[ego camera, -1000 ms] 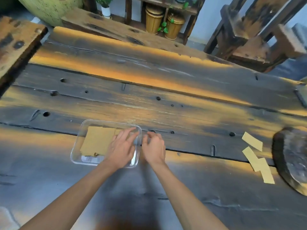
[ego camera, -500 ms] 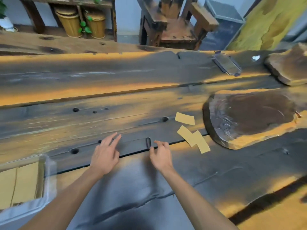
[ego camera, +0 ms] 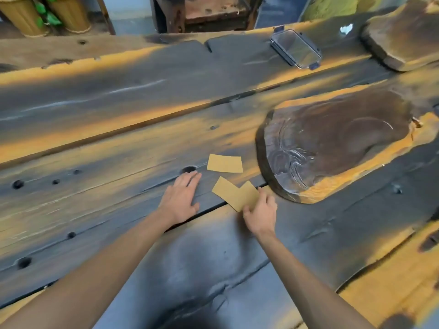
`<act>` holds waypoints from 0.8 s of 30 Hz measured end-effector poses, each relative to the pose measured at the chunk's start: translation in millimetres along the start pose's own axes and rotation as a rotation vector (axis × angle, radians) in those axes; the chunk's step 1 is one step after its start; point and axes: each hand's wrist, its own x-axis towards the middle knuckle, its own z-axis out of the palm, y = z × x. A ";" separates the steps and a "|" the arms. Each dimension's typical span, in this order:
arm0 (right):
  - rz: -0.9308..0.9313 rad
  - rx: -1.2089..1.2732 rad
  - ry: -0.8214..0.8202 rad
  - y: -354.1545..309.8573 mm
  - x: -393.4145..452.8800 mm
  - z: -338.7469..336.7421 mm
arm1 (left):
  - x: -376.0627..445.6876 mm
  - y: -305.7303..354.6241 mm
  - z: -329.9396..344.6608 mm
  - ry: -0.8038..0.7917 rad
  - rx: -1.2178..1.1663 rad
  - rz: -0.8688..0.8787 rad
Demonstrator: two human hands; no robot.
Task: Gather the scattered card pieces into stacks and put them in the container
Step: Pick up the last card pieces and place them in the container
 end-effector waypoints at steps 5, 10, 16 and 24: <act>0.020 -0.100 -0.011 13.1 22.2 0.3 | 70.2 32.1 -0.1 -0.061 0.046 0.130; 0.027 -0.003 0.104 25.3 31.6 -4.5 | 135.6 28.9 -0.3 -0.107 0.133 0.130; -0.179 0.159 0.182 18.4 40.1 2.9 | 163.9 4.9 -12.2 -0.095 0.073 0.120; -0.449 -0.210 -0.103 -16.7 45.4 29.0 | 127.2 -22.6 -19.6 -0.112 0.057 0.037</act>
